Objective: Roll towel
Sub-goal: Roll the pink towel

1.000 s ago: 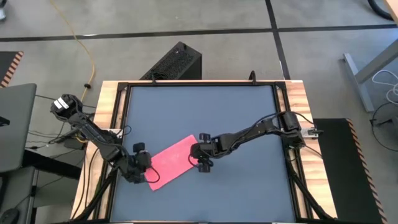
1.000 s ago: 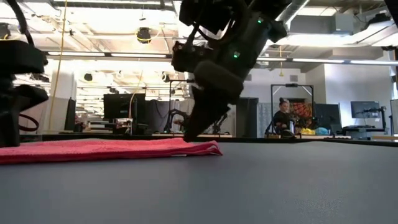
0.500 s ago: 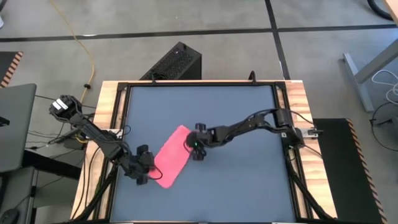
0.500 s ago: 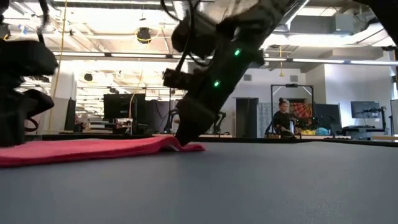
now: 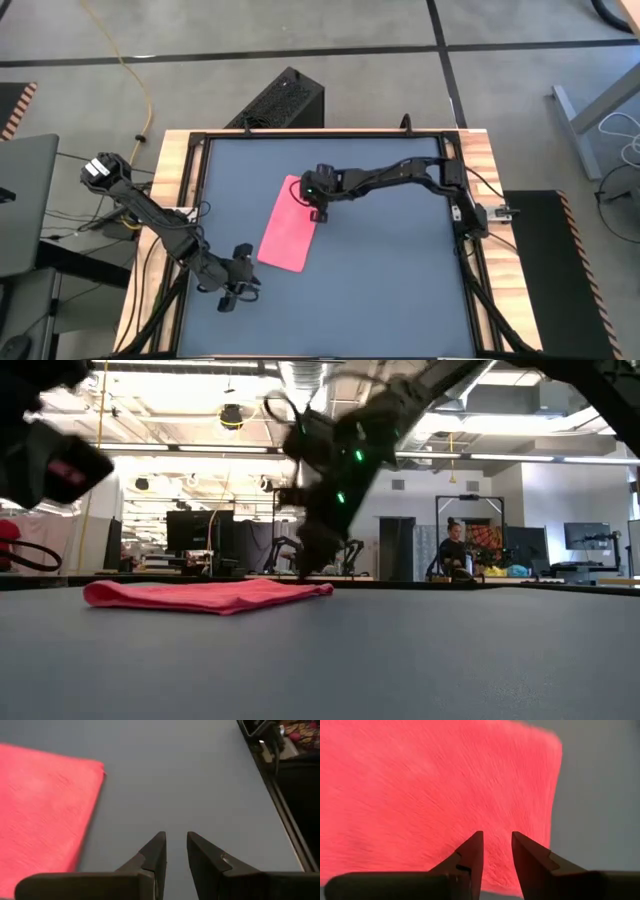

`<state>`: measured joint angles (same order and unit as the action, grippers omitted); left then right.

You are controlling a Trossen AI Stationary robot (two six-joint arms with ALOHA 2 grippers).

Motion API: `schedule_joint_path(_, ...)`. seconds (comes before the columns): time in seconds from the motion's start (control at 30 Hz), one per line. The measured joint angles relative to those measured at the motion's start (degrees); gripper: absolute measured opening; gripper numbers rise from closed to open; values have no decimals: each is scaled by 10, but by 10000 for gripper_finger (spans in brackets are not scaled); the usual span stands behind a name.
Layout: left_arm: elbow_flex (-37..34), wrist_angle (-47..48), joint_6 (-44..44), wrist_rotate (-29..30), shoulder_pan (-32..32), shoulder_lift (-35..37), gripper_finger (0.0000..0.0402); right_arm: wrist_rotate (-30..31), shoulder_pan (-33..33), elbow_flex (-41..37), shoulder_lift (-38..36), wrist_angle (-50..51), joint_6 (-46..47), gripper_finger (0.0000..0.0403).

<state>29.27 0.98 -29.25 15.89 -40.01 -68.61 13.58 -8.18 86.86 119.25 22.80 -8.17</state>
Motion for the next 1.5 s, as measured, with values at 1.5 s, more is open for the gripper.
schedule_joint_path(1.5, -61, -167, 182, 146, -24, -145, 87, 22, 278, 102, 66, -46, 70, 127)
